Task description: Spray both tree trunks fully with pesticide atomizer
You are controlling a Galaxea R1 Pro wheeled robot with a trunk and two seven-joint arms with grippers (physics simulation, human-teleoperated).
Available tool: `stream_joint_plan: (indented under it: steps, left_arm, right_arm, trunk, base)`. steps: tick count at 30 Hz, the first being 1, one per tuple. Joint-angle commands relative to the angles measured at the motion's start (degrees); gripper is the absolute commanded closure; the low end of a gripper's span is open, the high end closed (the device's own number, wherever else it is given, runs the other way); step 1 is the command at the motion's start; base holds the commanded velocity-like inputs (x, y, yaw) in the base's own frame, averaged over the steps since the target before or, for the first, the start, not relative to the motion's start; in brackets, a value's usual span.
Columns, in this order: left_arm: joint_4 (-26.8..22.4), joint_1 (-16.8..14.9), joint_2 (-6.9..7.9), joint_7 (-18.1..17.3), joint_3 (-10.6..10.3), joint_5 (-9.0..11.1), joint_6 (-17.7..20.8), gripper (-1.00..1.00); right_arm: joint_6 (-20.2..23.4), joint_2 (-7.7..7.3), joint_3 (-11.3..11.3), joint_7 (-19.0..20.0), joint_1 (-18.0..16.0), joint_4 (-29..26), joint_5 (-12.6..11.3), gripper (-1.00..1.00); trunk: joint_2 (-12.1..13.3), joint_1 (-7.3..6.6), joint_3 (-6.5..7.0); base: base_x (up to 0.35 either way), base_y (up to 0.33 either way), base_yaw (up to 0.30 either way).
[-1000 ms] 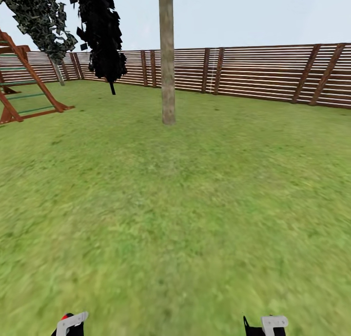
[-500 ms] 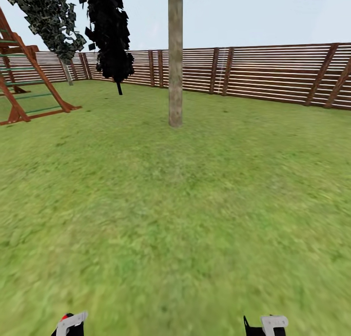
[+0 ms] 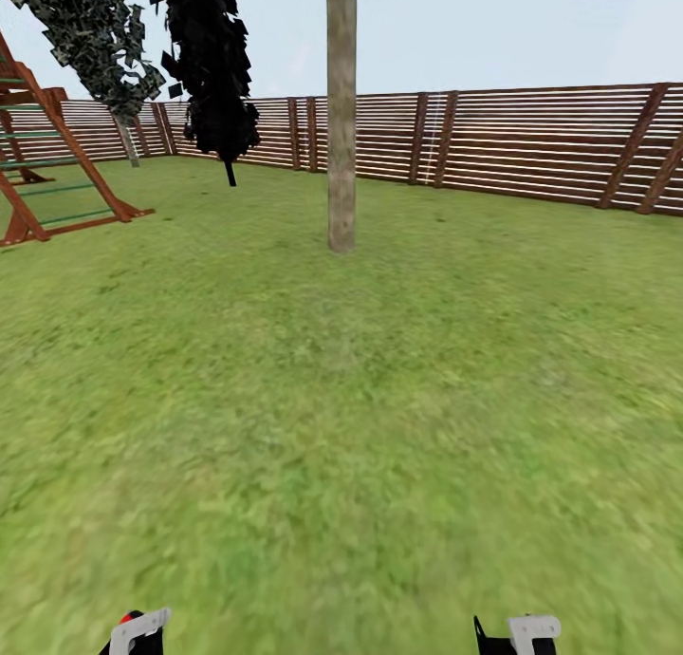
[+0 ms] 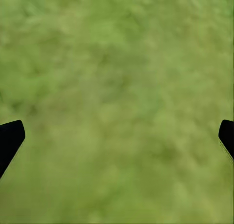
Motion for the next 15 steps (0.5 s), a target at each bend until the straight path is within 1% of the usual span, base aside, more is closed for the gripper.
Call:
stream_joint_plan:
  steps: [1, 15]
  left_arm:
    - [0.07, -0.04, 0.0, 0.13, 0.4, -0.6, -0.21, 1.0]
    - [0.07, -0.04, 0.0, 0.13, 0.4, -0.6, -0.21, 1.0]
  right_arm:
    - [-0.18, -0.01, -0.42, -0.15, -0.04, 0.07, 0.6, -1.0]
    - [-0.18, -0.01, -0.41, -0.15, -0.04, 0.14, 0.6, -1.0]
  trunk:
    - [-0.02, 0.03, -0.05]
    - [-0.02, 0.03, -0.05]
  base:
    - [0.339, 0.0, 0.0]
    - [0.339, 0.0, 0.0]
